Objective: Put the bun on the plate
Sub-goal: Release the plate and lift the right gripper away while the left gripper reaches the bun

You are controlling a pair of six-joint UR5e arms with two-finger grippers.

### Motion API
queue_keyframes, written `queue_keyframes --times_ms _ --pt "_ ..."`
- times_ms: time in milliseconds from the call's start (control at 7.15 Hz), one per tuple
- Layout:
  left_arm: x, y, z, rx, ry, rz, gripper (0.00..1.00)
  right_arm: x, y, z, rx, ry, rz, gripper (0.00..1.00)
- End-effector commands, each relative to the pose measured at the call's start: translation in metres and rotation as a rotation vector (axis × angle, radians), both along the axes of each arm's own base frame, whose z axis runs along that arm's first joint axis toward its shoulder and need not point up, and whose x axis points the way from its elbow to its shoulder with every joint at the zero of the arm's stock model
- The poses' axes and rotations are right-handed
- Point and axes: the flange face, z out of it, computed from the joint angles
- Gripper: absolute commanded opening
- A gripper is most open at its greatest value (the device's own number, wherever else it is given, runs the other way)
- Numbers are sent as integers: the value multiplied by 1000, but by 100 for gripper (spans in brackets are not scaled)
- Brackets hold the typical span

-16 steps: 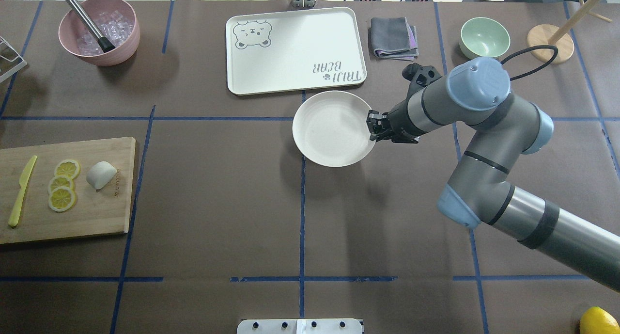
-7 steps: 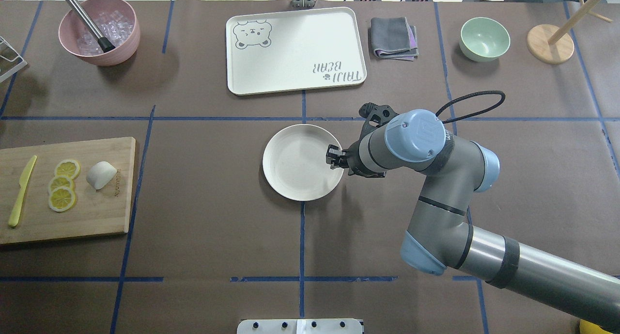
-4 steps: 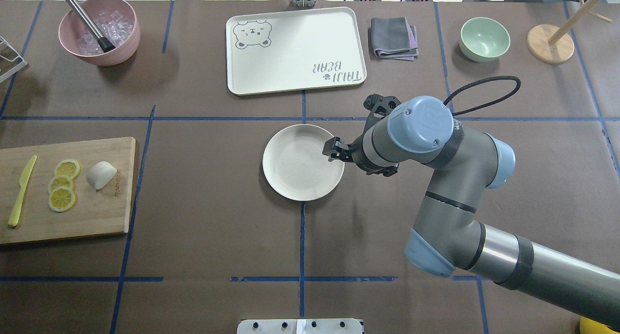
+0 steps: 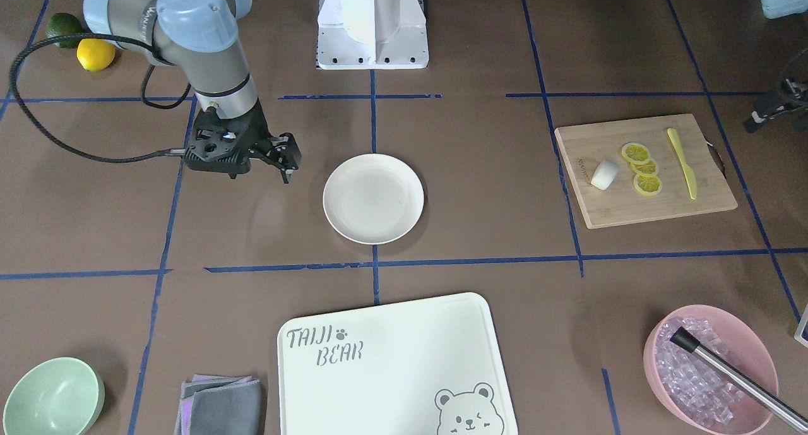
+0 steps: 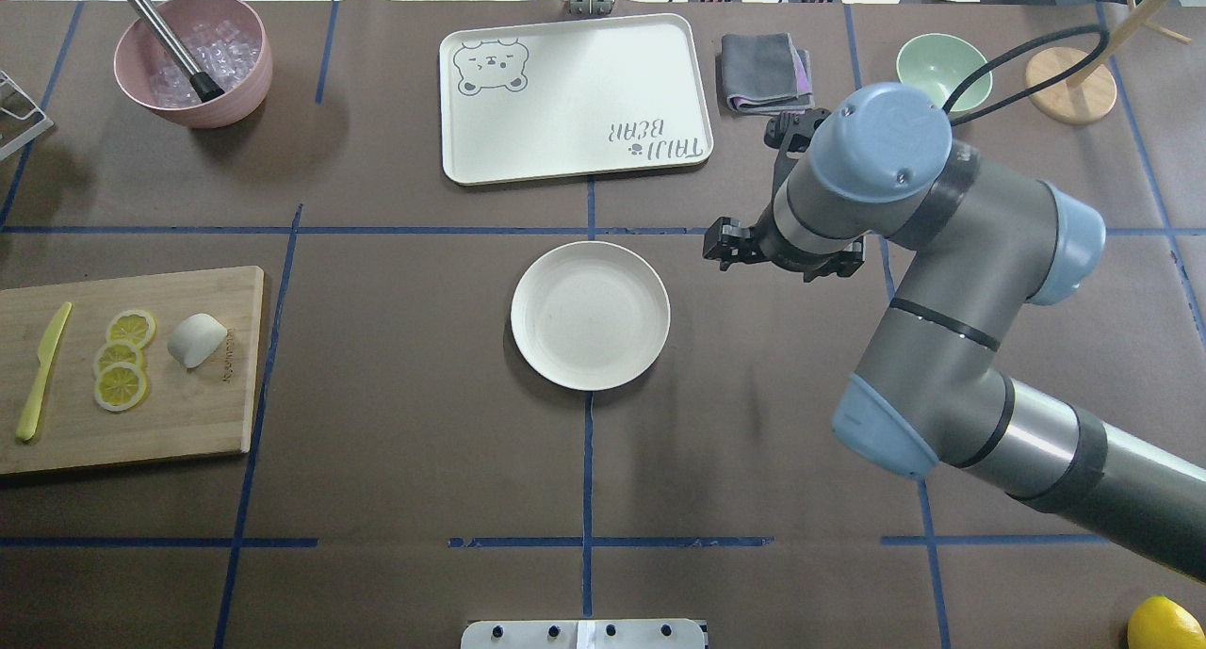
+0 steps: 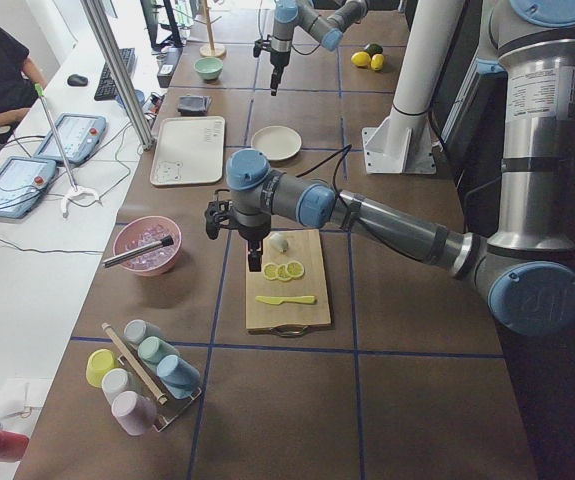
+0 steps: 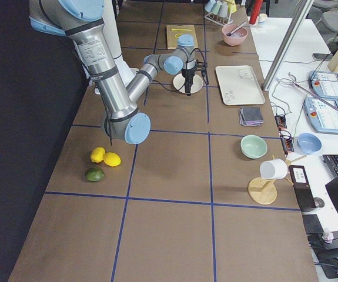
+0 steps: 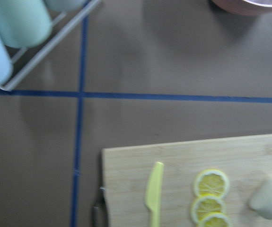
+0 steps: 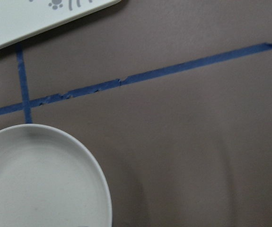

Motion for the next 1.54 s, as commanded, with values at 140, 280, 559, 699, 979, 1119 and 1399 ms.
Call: queue_keyframes --times_ms 140,280,559,699,979,1119,1399 --pt "139 36 -26 6 -14 -55 100 90 -48 43 72 50 -115 100" --pt "177 50 -27 16 -19 -61 100 114 -57 58 85 61 -144 100" --pt "210 57 -18 20 -19 -47 100 151 -64 91 116 93 -199 100" --pt "222 50 -11 23 -22 -39 100 165 -67 100 134 109 -215 100" --pt "236 33 -1 28 -42 -46 100 189 -69 115 121 83 -234 100" --pt "237 33 3 24 -48 -44 100 192 -69 116 117 77 -231 100" --pt "238 32 10 15 -58 -42 100 192 -70 115 117 77 -231 100"
